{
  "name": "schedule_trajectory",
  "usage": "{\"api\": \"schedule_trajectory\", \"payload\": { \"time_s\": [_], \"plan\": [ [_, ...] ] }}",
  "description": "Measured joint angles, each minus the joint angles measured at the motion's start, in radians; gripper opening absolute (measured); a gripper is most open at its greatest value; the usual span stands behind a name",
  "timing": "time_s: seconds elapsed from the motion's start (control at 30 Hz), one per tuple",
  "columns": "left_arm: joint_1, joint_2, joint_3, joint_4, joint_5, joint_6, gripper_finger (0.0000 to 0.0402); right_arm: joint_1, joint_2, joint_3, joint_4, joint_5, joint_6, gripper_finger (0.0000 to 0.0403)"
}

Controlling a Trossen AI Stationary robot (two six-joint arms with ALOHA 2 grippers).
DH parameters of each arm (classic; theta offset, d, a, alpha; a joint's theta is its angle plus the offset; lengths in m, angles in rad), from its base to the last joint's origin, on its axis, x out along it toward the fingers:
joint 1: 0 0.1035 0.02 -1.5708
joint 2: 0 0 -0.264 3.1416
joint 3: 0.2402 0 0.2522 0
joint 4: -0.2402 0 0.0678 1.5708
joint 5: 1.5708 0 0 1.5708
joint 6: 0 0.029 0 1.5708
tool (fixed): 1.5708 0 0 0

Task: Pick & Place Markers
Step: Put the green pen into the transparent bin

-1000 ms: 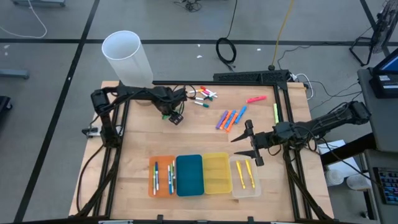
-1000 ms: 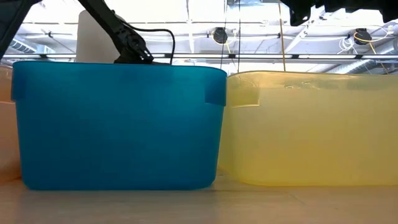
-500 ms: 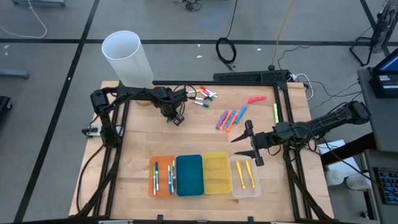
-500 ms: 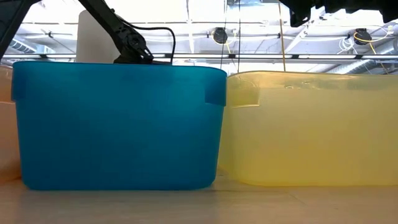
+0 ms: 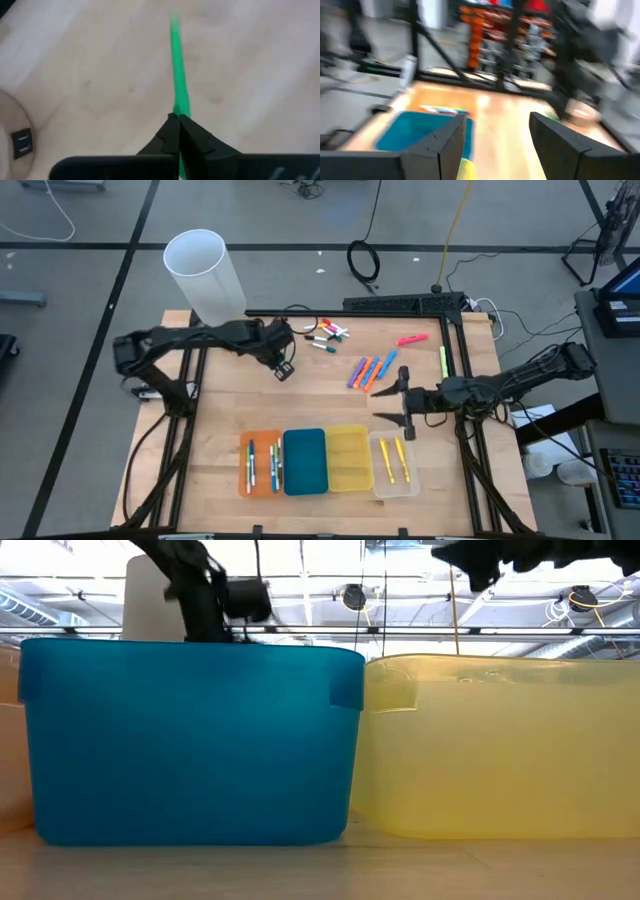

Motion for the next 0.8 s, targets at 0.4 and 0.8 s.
{"api": "schedule_trajectory", "payload": {
  "time_s": [0.4,0.8],
  "plan": [
    [-0.262,-0.204,0.003,0.378,-0.021,0.122,0.0014,-0.060,0.056,0.000,-0.050,0.124,0.040,0.0208],
    [-0.270,0.018,0.005,0.135,-0.069,-0.309,0.0129,-0.065,0.080,-0.001,0.018,0.122,0.028,0.0208]
  ]
}}
